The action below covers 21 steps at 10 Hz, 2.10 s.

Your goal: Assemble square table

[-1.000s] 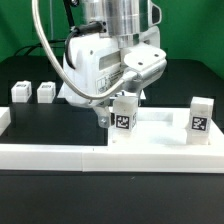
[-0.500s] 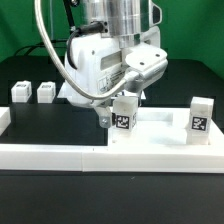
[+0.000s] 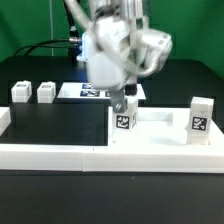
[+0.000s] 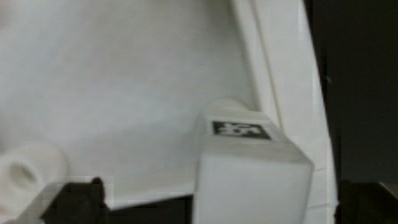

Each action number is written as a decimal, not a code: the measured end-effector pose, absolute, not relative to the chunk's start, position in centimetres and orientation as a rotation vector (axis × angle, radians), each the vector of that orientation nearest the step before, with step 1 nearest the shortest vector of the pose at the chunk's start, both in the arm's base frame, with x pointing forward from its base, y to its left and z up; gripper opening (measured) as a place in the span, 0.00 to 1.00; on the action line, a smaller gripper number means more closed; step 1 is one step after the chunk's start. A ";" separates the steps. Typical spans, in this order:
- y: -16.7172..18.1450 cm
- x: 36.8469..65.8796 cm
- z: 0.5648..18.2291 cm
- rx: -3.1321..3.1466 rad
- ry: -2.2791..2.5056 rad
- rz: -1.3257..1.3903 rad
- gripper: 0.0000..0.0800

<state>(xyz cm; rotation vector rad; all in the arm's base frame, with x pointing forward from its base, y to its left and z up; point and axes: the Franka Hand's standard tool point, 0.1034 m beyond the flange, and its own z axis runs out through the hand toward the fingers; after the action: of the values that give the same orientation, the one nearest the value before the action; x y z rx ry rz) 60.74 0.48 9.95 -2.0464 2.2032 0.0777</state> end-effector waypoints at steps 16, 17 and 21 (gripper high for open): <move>-0.5 57.4 6.2 -3.097 0.076 -0.145 0.81; -0.8 57.1 5.0 -3.108 0.113 -0.118 0.81; -1.1 57.1 2.7 -3.129 0.155 -0.073 0.81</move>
Offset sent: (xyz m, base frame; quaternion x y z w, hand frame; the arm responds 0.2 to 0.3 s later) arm 0.0000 0.0000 0.0000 0.0000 0.0000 -0.1296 0.9916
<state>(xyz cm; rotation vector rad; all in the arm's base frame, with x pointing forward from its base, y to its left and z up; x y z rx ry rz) 57.07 -1.08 2.71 -3.1291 0.1554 -0.0734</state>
